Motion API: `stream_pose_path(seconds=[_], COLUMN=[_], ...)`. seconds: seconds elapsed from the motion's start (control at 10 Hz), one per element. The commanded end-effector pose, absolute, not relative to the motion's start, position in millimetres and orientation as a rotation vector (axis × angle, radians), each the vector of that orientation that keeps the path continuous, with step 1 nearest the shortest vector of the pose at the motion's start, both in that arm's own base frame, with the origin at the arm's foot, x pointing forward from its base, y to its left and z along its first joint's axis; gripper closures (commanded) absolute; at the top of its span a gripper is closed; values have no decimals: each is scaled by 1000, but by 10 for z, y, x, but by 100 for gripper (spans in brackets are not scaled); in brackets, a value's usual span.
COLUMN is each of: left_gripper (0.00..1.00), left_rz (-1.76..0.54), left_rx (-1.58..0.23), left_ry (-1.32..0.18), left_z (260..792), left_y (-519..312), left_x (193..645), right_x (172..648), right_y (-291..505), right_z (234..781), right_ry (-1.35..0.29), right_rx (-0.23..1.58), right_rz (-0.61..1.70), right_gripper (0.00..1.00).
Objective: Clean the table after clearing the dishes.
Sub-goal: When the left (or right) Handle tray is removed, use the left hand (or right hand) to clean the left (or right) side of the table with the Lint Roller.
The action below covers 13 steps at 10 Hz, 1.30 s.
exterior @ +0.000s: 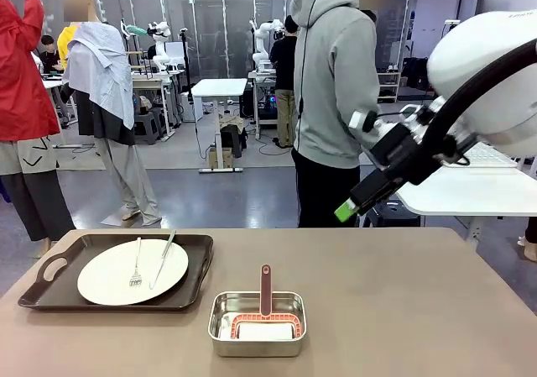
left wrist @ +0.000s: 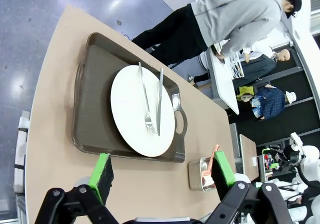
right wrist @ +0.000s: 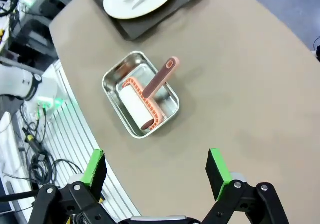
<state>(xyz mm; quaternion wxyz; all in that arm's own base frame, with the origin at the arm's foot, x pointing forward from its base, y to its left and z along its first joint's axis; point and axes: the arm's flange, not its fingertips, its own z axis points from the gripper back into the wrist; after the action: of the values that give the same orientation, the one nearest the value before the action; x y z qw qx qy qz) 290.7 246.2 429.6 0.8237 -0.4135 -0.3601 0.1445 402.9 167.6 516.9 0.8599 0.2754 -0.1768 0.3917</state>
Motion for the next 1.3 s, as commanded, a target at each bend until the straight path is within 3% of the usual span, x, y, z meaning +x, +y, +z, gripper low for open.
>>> stream_pose_path(seconds=[0.0,0.6,0.7,0.9,1.2], left_gripper=[0,0,0,0,0], left_rz=[293,293,293,293,293], left_rx=[-891,-891,-891,-891,-891], left_ry=[-771,-771,-771,-771,-771], left_z=[4293,4293,4293,4293,4293], left_y=[2502,2502,2502,2502,2502], left_x=[2894,2894,2894,2894,2894], right_x=[3904,4021,4245,4718,5142], right_y=[1573,1638,1756,2209,2735], right_z=[5125,5139,5071,5027,4857], right_ry=[-414,-379,-253,-131,93], right_rx=[534,570,474,500,510], right_rz=[858,825,922,1152,1299], right_gripper=[0,0,0,0,0])
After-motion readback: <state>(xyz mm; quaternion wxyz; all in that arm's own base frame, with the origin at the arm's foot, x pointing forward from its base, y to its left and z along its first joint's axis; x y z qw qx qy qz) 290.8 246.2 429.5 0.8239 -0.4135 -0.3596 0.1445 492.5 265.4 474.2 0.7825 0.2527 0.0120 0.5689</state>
